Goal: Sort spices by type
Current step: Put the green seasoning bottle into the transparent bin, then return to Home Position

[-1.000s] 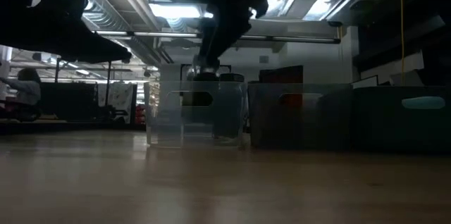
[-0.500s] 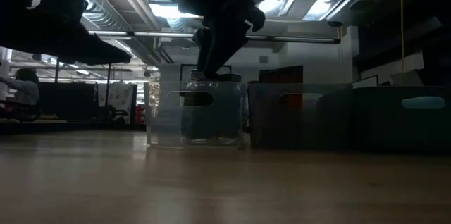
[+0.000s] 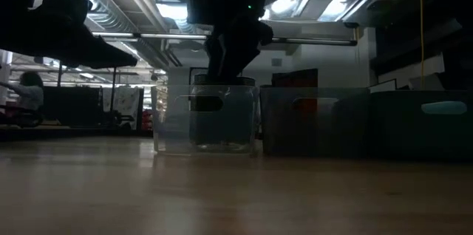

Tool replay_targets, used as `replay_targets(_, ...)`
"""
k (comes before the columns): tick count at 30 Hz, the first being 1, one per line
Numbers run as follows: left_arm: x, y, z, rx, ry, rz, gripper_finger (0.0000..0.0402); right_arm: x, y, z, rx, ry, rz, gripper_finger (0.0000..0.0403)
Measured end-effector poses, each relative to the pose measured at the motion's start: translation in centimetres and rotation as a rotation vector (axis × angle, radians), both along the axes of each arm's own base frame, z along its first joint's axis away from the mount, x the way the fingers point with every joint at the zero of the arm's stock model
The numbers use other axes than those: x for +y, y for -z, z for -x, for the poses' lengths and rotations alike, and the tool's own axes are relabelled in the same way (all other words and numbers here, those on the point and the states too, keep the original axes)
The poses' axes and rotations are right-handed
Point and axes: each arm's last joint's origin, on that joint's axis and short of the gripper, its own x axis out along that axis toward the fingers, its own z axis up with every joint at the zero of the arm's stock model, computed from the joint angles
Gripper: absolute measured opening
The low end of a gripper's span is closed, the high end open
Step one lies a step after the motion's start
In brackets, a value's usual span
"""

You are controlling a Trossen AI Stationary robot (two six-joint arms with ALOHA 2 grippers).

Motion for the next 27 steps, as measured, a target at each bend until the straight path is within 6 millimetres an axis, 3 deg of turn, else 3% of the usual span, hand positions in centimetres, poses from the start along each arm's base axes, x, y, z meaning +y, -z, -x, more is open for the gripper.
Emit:
replay_targets(10,0.0,0.3,0.0,0.028,0.0,-0.008,0.0246,-0.4,-1.4,0.6,-0.012,0.057,0.135,0.0323)
replay_targets(20,0.1,1.3,0.3,0.1,-0.025,0.072,0.0246,-0.4,-6.9,3.0,-0.132,0.061,0.136,0.0323)
replay_targets(27,0.2,1.9,0.5,0.137,-0.048,0.131,0.0246,-0.3,-11.5,6.1,-0.203,0.087,0.125,0.0324)
